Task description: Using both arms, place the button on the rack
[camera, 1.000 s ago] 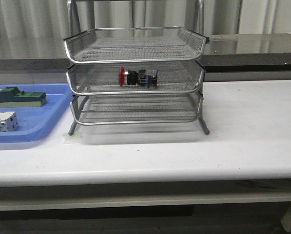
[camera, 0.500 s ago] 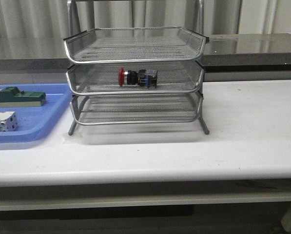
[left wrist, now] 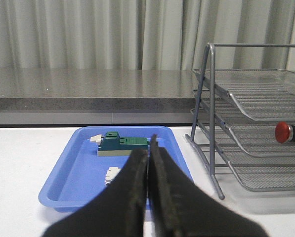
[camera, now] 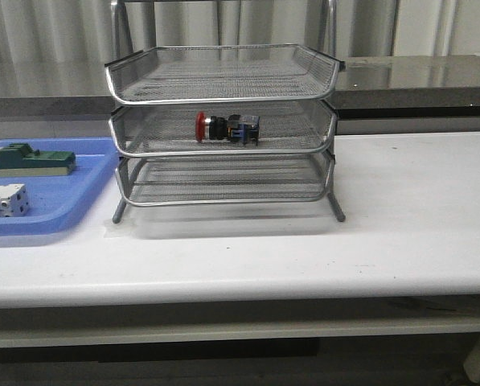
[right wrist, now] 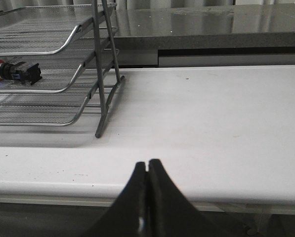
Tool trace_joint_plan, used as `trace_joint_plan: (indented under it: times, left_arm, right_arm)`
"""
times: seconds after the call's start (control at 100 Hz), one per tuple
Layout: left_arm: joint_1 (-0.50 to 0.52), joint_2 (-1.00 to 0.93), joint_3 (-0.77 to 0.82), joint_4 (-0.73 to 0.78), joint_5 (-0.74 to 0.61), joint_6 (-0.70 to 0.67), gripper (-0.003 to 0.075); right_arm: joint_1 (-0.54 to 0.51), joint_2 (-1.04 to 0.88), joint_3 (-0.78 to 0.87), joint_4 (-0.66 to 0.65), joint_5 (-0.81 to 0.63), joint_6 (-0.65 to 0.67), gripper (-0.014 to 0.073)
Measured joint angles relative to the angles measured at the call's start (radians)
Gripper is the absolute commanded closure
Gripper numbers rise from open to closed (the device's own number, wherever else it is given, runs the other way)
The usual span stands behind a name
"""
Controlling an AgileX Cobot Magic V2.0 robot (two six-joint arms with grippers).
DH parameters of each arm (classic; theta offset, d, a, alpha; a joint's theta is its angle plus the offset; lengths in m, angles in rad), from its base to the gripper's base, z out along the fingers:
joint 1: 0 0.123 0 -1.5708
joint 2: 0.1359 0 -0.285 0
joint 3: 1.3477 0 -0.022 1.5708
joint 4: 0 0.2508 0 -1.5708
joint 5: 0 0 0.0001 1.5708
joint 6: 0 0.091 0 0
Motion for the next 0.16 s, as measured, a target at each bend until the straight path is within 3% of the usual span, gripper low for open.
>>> trace_joint_plan:
  times: [0.16]
  left_arm:
    - [0.0, 0.0, 0.0, 0.0, 0.0, 0.0, 0.0716]
  right_arm:
    - [0.0, 0.0, 0.0, 0.0, 0.0, 0.0, 0.066]
